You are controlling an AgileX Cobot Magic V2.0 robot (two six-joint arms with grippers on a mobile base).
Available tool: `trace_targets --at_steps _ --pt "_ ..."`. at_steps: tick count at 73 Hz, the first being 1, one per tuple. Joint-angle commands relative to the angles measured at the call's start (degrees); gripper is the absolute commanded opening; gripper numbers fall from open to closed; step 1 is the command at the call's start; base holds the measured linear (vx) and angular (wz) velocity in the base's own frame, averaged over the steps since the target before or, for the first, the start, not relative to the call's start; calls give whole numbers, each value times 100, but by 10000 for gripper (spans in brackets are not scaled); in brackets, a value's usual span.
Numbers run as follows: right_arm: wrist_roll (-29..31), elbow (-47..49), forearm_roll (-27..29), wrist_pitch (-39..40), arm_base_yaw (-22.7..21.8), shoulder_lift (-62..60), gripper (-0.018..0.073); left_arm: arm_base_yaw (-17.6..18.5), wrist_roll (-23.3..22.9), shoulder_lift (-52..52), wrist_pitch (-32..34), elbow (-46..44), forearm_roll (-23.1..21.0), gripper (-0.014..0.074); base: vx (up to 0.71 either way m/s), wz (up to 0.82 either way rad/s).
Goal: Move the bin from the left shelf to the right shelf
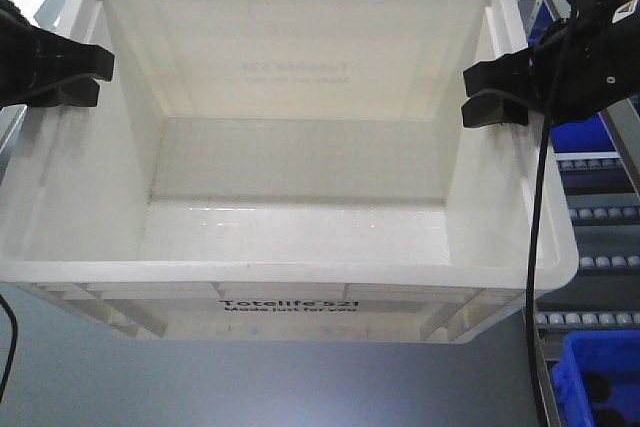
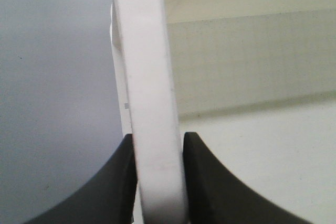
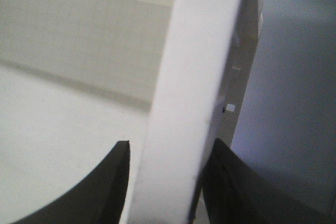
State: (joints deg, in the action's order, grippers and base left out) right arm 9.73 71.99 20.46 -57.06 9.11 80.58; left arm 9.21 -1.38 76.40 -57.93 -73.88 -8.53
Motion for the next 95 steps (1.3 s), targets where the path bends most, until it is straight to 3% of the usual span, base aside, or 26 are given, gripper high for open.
trace_targets --at_steps 1,95 --pt "173 218 256 364 -24 -286 -5 -2 103 -264 517 -221 -59 -6 38 16" --pt "173 218 256 364 -24 -286 -5 -2 103 -250 505 -221 -59 -6 41 1"
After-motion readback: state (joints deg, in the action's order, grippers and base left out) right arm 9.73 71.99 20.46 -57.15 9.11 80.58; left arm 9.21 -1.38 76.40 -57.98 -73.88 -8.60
